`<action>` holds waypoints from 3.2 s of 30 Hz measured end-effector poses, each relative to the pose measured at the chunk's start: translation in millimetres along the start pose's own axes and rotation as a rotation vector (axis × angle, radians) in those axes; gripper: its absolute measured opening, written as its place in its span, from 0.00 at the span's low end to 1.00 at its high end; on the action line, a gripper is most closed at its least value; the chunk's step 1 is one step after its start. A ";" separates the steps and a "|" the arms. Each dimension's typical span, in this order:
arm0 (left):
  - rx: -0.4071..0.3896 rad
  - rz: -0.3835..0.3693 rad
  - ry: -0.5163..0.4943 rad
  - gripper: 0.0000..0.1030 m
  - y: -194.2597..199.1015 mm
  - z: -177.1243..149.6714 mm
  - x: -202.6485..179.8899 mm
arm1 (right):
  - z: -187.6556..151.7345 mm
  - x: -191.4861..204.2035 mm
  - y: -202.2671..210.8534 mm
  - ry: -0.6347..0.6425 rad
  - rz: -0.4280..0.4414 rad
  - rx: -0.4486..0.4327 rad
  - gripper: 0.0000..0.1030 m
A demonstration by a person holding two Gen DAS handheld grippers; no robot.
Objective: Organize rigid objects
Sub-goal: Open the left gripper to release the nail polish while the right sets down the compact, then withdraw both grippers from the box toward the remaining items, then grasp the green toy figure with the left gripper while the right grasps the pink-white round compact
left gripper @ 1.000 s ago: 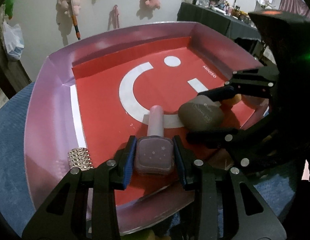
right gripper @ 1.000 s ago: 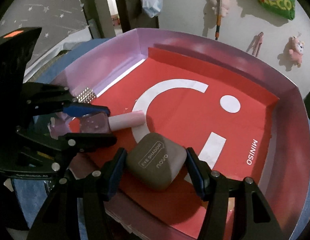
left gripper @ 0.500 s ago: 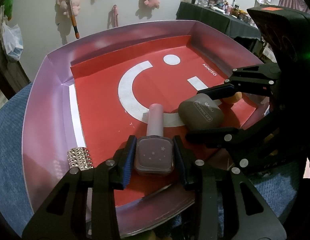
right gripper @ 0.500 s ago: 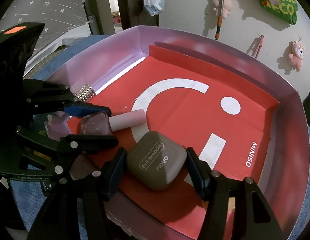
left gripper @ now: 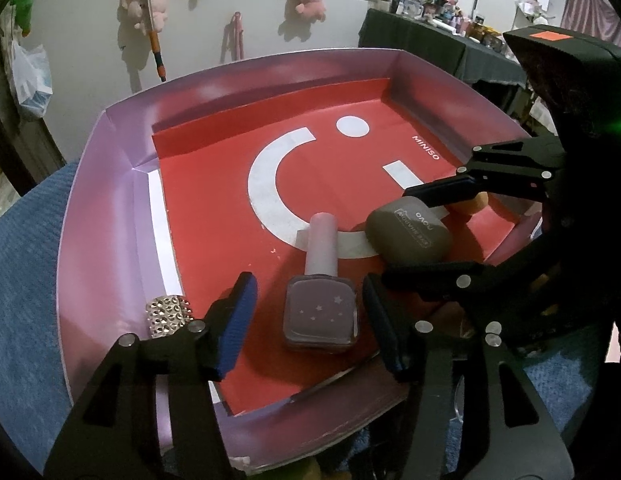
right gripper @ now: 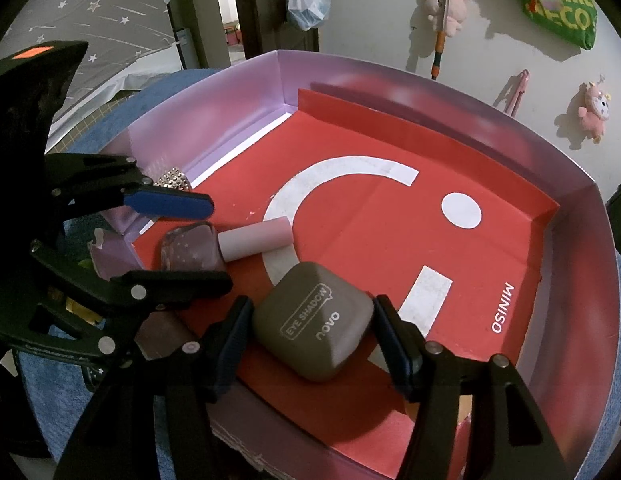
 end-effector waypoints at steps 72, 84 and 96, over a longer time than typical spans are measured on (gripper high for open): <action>-0.398 0.204 0.157 0.91 94.2 -132.8 -106.0 | -170.1 46.1 153.4 -0.388 -0.380 -0.339 1.00; -0.344 0.271 0.175 0.91 95.2 -121.6 -72.3 | -165.2 19.9 137.2 -0.419 -0.383 -0.284 1.00; -0.259 0.290 0.239 0.91 87.6 -101.1 -22.4 | -149.2 -41.9 114.9 -0.456 -0.376 -0.131 1.00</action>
Point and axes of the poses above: each gripper's, at about its wrist camera, not at the fingertips, and y roughly against the way its jaws point, x to its left, z to its top, the point moved 3 cm from there along -y, roughly the way its jaws point, and after that the axes turned 13 degrees about -z, right-handed, at the moved point
